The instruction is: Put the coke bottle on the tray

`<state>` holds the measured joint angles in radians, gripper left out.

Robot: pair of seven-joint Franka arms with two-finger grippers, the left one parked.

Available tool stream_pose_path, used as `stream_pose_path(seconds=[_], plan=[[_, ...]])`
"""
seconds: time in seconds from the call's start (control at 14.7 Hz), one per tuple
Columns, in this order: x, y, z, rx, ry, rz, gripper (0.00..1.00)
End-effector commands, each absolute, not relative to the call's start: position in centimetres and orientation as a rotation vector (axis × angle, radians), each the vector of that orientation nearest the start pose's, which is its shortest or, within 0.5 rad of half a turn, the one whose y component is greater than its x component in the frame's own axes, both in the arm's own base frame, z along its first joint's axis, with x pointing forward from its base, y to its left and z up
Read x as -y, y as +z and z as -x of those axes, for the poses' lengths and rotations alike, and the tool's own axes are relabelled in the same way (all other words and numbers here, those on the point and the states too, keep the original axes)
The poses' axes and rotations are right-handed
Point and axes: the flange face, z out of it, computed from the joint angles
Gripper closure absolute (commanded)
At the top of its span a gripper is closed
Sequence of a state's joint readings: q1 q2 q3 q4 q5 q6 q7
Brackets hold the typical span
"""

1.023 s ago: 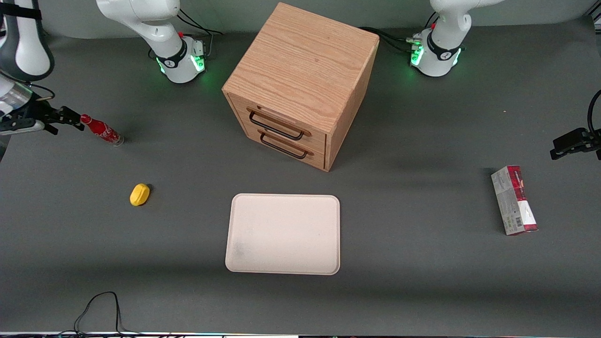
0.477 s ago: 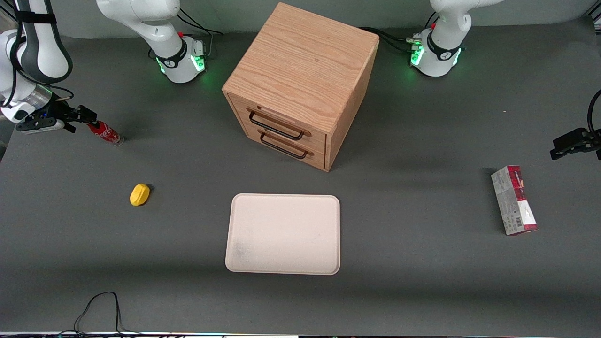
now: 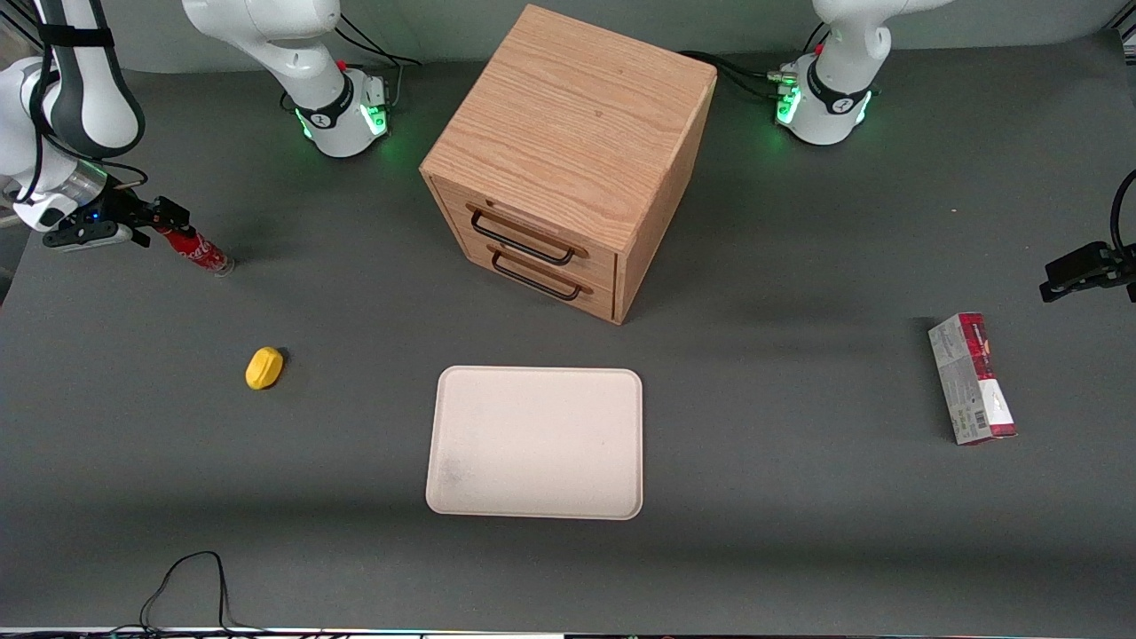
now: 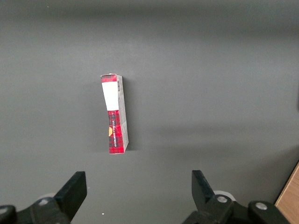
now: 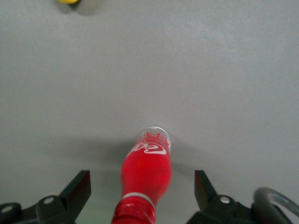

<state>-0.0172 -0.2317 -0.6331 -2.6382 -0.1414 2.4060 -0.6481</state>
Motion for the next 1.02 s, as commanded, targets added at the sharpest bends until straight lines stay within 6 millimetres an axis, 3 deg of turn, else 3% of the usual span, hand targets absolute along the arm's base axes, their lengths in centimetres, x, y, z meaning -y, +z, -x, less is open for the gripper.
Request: stream_pose_path(seconds=[0.0, 0.2, 0.68, 0.75, 0.95], plan=[[24.59, 30.25, -33.02, 0.201, 0.015, 3.095, 0.06], [24.42, 30.01, -32.92, 0.202, 0.025, 3.091, 0.18], [24.3, 29.92, -32.92, 0.132, 0.057, 3.114, 0.94], [24.27, 29.98, -33.05, 0.129, 0.058, 3.115, 1.0], [24.34, 30.0, -33.42, 0.108, 0.067, 3.123, 1.0]])
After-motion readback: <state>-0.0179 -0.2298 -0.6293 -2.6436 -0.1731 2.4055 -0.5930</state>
